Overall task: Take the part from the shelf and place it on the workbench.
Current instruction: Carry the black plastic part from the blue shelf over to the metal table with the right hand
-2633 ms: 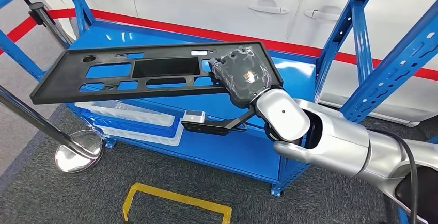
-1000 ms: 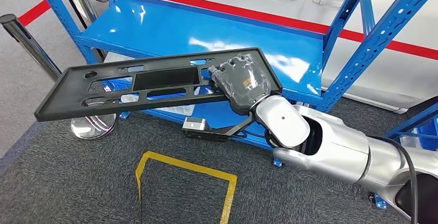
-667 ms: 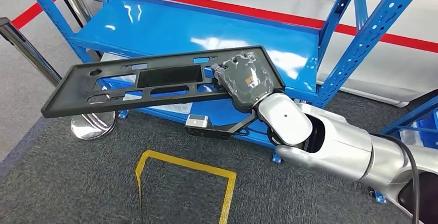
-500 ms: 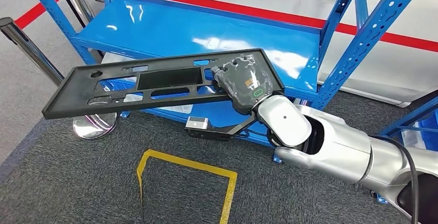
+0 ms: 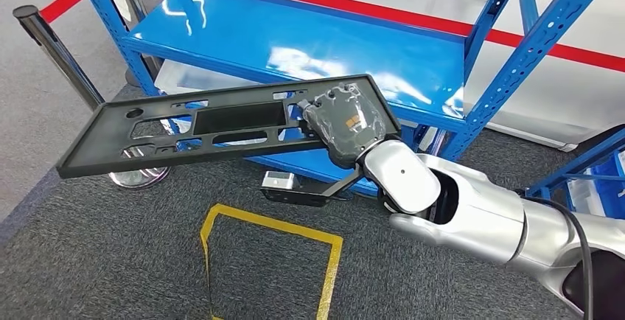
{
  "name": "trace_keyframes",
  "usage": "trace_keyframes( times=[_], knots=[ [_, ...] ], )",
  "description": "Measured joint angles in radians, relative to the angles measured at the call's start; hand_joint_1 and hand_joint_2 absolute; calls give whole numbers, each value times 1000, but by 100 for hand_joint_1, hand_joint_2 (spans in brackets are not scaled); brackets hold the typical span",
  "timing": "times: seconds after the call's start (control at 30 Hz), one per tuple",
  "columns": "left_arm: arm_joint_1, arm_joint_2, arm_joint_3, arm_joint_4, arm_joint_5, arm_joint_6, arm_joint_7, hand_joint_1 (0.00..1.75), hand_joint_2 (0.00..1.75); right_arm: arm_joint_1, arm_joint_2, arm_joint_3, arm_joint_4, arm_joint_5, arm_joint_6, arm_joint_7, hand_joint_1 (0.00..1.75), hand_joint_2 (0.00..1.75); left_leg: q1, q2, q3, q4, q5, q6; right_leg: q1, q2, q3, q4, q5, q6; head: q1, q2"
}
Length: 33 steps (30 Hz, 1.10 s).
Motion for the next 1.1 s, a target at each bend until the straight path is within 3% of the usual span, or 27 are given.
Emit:
trace_keyframes(
  times=[0.07, 0.1, 0.13, 0.2, 0.27, 0.3, 0.37, 0.43, 0.47, 0.5, 0.53, 0.57, 0.63, 0.7, 0.8, 0.87, 0.9, 0.97, 1.0, 1.03, 1.1],
  knots=[
    [0, 0, 0, 0, 0, 0, 1, 0, 175, 1, 0, 0, 0, 0, 0, 0, 175, 175, -7, -2, -19, -2, 19, 0, 12, 1, 83, -91, 43, -25, 0, 0],
    [-1, -2, 0, 0, 0, 0, 1, 0, 175, 1, 0, 0, 0, 0, 0, 0, 175, 175, -9, -2, -25, -6, 29, -1, 19, 2, 133, -161, 50, -45, -2, 0],
    [-1, -3, 0, 0, 0, 0, 1, 0, 175, -1, 0, -1, 0, 0, -1, 0, 175, 175, -7, -3, -27, -12, 40, -3, 26, 2, 173, -222, 53, -57, -3, 0],
    [-2, -5, 0, 0, 0, 0, 0, 0, 175, -4, 0, -3, 0, 0, -1, 0, 175, 175, 1, -2, -25, -32, 63, -15, 37, 1, 204, -289, 53, -71, 1, 0],
    [-3, -4, 0, 0, 0, 0, 1, 0, 175, -7, -1, -4, 0, 0, -1, 0, 175, 175, 7, -1, -22, -57, 85, -30, 40, -2, 201, -321, 88, -69, 10, 0],
    [-2, -4, 0, 0, 1, 0, 2, 0, 175, -7, -1, -5, 0, 0, -1, 0, 175, 175, 6, -1, -24, -60, 81, -36, 37, -3, 201, -342, 107, -65, 11, 0],
    [0, -4, 0, 0, 2, 0, 6, 0, 175, -5, -1, -5, 0, 0, -1, 0, 175, 175, 2, 0, -41, -12, 15, -43, 27, -5, 196, -374, 145, -54, 11, 0],
    [2, -3, 0, 0, 2, 0, 12, 0, 175, -2, 0, -5, 0, 0, -2, 0, 175, 175, 2, 0, -68, 104, -73, -51, 25, -6, 175, -377, 166, -49, 11, 0],
    [2, -2, 0, 0, 2, 0, 14, 0, 175, 1, 0, -5, 0, 0, -3, 0, 175, 175, 4, 0, -77, 160, -89, -56, 23, -7, 162, -374, 172, -46, 11, 0],
    [2, -1, 0, 0, 2, 1, 16, 0, 175, 4, 0, -5, 0, 0, -3, 0, 175, 175, 5, 0, -75, 196, -82, -62, 19, -8, 148, -367, 177, -41, 11, 0],
    [2, 1, 0, 0, 2, 1, 16, 0, 175, 7, 0, -5, 0, 0, -4, 0, 175, 175, 8, 0, -58, 199, -58, -69, 15, -8, 132, -358, 181, -37, 11, 0],
    [2, 2, 0, 0, 1, 2, 17, 0, 175, 8, 0, -5, 0, 0, -4, 0, 175, 175, 12, 1, -25, 169, -32, -75, 10, -9, 116, -345, 183, -33, 10, 0],
    [1, 3, 0, 0, 1, 3, 17, 0, 175, 10, -1, -5, -1, 1, -5, 0, 175, 175, 17, 2, 61, 53, -33, -85, 7, -9, 86, -313, 182, -22, 9, 0],
    [-2, 3, 0, 0, 0, 3, 18, 0, 175, 12, -2, -6, -2, 2, -5, 0, 175, 175, 16, 1, 108, -19, -69, -73, 12, -9, 67, -286, 180, -12, 8, 0],
    [-1, 3, -1, 0, 0, 3, 21, 0, 175, 17, -4, -7, -2, 3, -5, 0, 175, 175, 15, 2, 111, -29, -72, -42, 10, -8, 58, -269, 176, 0, 9, 0],
    [1, 2, -1, 0, 0, 3, 23, 0, 175, 19, -6, -7, -2, 3, -5, 0, 175, 175, 17, 4, 109, -36, -63, -24, 6, -4, 34, -214, 134, 10, 12, 0],
    [1, 3, -1, 0, -1, 3, 24, 0, 175, 20, -7, -8, -2, 3, -6, 0, 175, 175, 16, 5, 107, -37, -59, -17, 5, -3, 10, -157, 99, 14, 15, 0],
    [2, 4, -1, 0, -1, 3, 25, 0, 175, 24, -9, -9, -2, 3, -5, 1, 175, 175, 16, 5, 101, -38, -54, -12, 4, -2, -41, -28, 43, 18, 18, 0],
    [2, 4, -1, 0, -1, 3, 26, 0, 175, 27, -9, -9, -2, 5, -5, 2, 175, 175, 16, 4, 99, -38, -52, -11, 3, -2, -52, 5, 38, 18, 19, 0],
    [3, 4, -1, 0, -1, 3, 26, 0, 175, 30, -10, -9, -2, 7, -5, 4, 175, 175, 15, 2, 99, -37, -52, -11, 4, -1, -44, -2, 53, 15, 19, 0],
    [4, 4, -1, 0, -2, 3, 26, 0, 175, 33, -12, -9, -2, 13, -4, 10, 175, 175, 14, 0, 100, -37, -52, -12, 7, 0, 20, -120, 118, 2, 19, 0]
  ],
)
